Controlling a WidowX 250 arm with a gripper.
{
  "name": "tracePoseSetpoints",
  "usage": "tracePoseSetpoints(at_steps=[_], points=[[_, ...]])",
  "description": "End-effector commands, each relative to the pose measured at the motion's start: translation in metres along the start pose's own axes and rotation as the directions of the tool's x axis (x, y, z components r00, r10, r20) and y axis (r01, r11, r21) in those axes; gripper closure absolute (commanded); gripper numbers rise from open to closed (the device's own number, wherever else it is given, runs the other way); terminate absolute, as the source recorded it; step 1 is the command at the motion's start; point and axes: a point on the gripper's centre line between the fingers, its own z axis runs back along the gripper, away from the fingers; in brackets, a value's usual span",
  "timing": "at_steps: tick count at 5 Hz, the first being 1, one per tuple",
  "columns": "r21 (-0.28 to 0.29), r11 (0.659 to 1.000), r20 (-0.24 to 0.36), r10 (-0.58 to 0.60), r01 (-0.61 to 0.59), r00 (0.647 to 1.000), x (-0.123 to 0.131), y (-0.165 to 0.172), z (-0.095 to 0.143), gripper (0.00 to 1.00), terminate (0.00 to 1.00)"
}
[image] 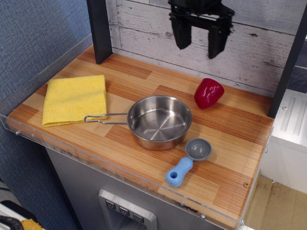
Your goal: Put red ball on the vessel
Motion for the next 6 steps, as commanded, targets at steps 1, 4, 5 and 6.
tracePoseSetpoints(at_steps=[1,4,5,6], points=[[0.138,0.982,0.01,0.126,-0.126,0.992,-0.025,-0.007,0.013,0.0,0.0],[0.125,0.977,0.083,0.165,-0.174,0.983,-0.043,0.002,0.011,0.0,0.0],[0.109,0.985,0.085,0.127,-0.136,0.988,-0.036,0.0,-0.002,0.0,0.0],[0.092,0.989,0.089,0.109,-0.117,0.99,-0.031,0.001,-0.014,0.0,0.0]])
